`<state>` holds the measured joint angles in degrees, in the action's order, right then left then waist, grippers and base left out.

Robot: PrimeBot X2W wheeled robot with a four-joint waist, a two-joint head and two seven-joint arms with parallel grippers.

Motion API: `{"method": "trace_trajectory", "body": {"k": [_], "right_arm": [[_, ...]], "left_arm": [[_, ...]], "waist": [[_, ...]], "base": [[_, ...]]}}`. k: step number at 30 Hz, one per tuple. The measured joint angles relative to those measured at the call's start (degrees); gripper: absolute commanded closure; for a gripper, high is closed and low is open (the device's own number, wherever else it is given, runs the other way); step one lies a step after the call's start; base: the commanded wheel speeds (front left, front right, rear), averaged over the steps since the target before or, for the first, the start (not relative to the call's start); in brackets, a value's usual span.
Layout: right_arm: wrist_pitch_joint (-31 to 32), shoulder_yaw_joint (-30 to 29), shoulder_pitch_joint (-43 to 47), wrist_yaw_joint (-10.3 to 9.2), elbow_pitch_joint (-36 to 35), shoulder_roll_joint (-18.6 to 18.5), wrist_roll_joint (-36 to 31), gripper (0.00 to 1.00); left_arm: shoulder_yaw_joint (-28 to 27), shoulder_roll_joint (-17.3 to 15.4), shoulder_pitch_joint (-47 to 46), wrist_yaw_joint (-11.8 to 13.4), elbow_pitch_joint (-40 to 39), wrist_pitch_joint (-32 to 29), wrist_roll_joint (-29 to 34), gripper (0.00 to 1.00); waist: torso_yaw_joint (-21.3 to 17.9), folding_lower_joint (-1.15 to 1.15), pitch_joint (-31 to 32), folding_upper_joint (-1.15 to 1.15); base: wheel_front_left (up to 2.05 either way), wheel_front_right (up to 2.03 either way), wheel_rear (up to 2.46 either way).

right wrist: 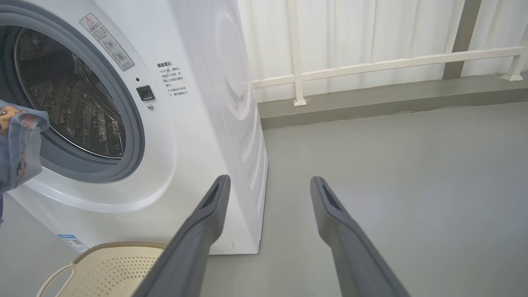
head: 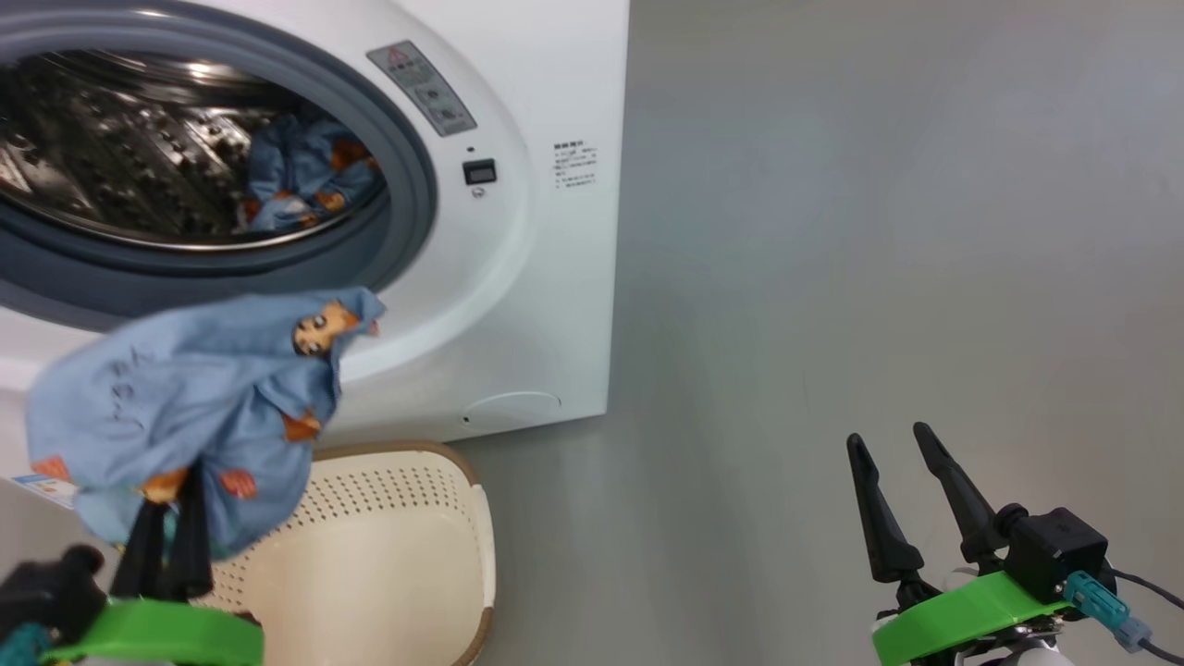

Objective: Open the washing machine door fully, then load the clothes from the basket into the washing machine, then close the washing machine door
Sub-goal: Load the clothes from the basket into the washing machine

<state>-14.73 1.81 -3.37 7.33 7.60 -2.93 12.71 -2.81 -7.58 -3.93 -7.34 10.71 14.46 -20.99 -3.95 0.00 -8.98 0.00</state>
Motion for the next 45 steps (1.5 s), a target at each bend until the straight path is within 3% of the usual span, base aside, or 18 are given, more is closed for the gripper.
{"method": "trace_trajectory", "body": {"k": [8,22,36,45], "right_arm": [[0.0,1.21,-0.81,0.0,-0.64,0.02,0.6,0.0],[0.0,2.63,-3.64,0.0,-3.39,0.0,1.51,0.0],[0.0,5.13,-8.91,0.0,-6.44,-0.01,1.97,0.0],[0.0,6.42,-9.69,0.0,-6.79,-0.01,2.14,0.0]], "left_arm": [[-1.35,-2.8,-6.54,0.0,1.58,0.01,-0.94,1.0],[1.14,-11.54,-21.98,0.0,7.32,0.16,-3.04,1.0],[10.43,-21.47,-41.63,0.0,18.04,0.19,-9.16,1.0],[19.22,-25.02,-54.38,0.0,26.27,-3.2,-13.47,1.0]], "waist": [[-1.75,0.0,-3.44,0.0],[-4.65,0.0,-11.77,0.0],[-6.48,0.0,-24.16,0.0],[-7.55,0.0,-29.04,0.0]], "base": [[0.0,0.0,0.0],[0.0,0.0,0.0],[0.0,0.0,0.0],[0.0,0.0,0.0]]}}
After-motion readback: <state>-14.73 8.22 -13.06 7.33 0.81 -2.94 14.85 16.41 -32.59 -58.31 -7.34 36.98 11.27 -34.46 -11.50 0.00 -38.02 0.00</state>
